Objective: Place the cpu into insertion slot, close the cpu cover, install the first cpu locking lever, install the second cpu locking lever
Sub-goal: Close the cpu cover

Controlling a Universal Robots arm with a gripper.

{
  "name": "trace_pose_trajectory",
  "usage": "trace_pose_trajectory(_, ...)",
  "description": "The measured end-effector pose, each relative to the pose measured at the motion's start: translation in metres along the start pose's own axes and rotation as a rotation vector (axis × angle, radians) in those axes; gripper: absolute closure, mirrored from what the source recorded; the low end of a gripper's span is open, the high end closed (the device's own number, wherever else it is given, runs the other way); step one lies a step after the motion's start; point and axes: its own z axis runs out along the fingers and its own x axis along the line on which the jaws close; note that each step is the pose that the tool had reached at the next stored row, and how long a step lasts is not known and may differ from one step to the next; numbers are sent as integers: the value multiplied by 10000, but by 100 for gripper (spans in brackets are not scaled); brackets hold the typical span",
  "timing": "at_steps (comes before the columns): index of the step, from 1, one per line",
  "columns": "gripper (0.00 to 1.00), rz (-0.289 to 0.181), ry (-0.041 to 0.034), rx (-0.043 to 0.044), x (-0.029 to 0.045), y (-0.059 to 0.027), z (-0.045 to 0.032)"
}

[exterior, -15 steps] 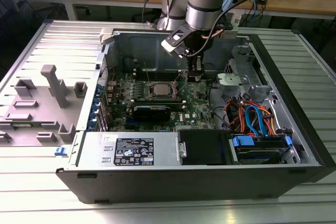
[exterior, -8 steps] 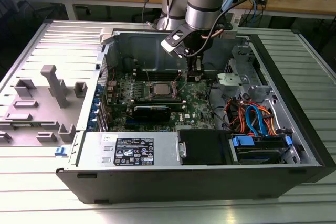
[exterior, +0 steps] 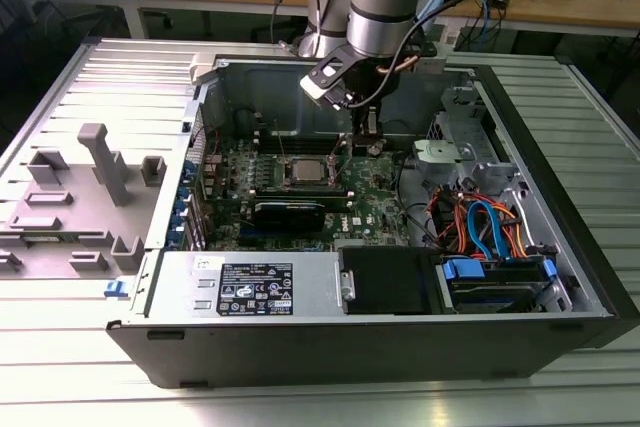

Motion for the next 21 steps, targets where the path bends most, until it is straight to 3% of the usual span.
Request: trace_pose_trajectory(21,89,0,1,0,6,-260,-1)
